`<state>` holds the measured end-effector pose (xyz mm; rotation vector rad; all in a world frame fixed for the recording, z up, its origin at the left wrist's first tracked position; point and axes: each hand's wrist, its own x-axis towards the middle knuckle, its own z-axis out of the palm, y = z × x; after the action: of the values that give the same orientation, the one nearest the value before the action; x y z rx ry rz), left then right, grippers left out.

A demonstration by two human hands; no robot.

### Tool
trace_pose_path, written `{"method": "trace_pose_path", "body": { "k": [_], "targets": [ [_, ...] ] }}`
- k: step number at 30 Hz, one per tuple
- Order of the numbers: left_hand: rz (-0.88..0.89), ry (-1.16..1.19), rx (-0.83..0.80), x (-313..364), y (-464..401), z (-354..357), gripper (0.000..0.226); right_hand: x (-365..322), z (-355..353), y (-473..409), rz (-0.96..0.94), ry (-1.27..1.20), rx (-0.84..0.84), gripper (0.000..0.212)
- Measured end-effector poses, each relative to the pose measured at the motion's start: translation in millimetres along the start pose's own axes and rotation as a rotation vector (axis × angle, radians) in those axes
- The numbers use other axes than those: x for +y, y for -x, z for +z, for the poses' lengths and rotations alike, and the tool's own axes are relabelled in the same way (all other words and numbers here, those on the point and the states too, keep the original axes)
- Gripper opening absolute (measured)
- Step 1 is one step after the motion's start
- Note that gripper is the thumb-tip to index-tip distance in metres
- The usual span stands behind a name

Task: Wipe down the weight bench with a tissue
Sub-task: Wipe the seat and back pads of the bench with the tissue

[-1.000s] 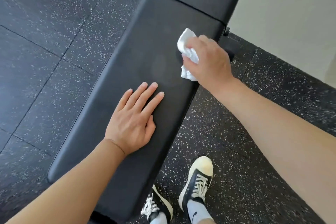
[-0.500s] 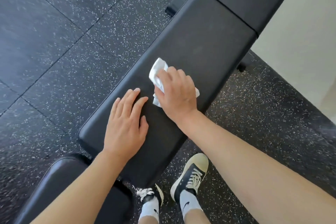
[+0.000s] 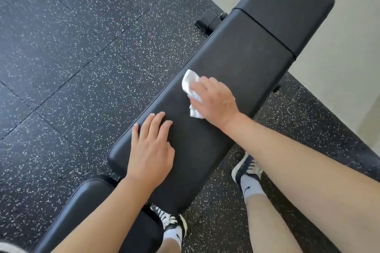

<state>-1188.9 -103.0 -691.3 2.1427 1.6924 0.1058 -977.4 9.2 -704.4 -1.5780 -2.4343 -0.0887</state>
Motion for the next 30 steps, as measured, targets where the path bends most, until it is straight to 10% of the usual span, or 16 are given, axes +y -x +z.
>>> {"method": "trace_pose_path", "body": {
  "k": [8,17,24,30],
  "targets": [
    [-0.055,0.006,0.021,26.5,-70.4,2.5,0.057,120.0,19.5,-88.9,0.474,0.025,-0.057,0.027],
    [-0.321,0.049,0.078,105.5,-154.4,12.2,0.063,113.9,-1.2,1.5,-0.253,-0.186,-0.124,0.019],
    [-0.404,-0.013,0.065,173.8,-251.2,31.4,0.064,266.4,-16.0,-37.8,0.109,-0.178,-0.077,0.016],
    [-0.456,-0.037,0.132,209.3,-334.0,36.6,0.064,291.0,-28.6,-5.9,0.028,-0.328,-0.136,0.016]
  ]
}}
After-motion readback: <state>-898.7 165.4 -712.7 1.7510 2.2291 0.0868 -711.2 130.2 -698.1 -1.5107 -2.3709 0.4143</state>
